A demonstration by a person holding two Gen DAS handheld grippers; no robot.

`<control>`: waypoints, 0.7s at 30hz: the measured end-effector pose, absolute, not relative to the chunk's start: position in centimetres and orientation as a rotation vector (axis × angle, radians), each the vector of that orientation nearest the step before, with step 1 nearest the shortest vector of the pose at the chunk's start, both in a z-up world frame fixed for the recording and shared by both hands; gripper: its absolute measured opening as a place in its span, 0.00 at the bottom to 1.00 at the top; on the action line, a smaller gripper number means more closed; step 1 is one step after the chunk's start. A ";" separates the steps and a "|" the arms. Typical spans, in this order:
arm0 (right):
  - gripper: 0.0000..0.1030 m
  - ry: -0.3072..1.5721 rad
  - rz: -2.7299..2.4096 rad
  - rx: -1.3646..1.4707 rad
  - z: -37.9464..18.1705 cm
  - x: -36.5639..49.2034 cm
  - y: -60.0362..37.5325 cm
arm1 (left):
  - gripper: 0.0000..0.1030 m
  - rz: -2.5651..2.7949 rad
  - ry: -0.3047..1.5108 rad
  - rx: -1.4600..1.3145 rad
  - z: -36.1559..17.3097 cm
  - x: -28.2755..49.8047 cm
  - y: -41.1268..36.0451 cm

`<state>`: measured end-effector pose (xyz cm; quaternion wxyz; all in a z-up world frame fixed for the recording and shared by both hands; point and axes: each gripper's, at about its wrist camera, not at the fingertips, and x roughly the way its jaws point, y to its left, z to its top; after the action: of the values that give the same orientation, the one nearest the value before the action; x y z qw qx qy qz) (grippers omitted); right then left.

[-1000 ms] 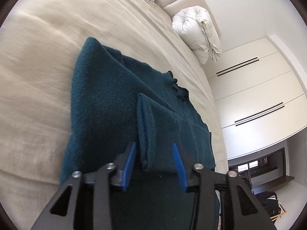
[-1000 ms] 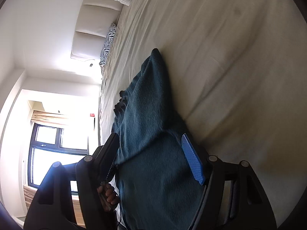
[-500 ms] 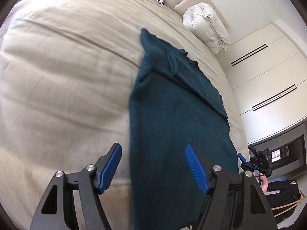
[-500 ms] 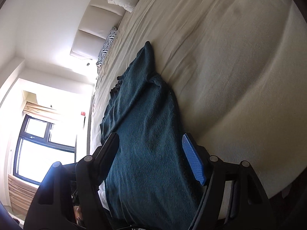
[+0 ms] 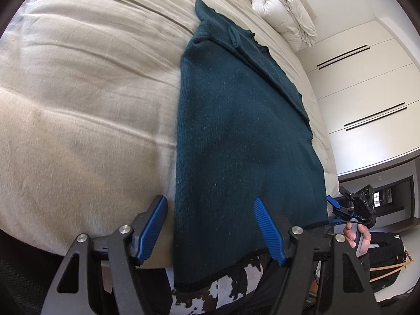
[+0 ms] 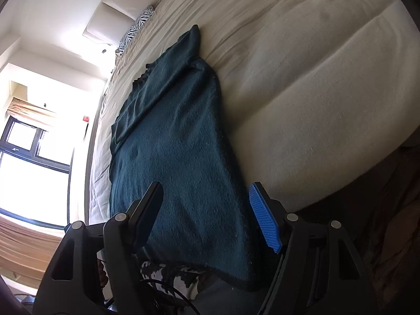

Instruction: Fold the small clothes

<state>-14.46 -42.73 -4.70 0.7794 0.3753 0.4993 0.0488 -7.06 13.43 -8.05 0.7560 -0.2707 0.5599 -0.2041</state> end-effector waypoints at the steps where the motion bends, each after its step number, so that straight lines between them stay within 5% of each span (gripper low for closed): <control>1: 0.66 1.096 0.112 0.808 -4.8 -15.0 -42.7 | 0.69 -0.448 1.230 -0.584 -8.1 -7.3 13.3; 21: 0.53 1.172 0.170 0.822 -6.1 -18.1 -41.7 | 0.71 -0.474 1.332 -0.621 -10.2 -9.2 13.1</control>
<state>-18.09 -41.73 -6.05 0.7513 0.3762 0.5367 0.0777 -9.20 13.11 -10.16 0.7164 -0.2806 0.6018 -0.2142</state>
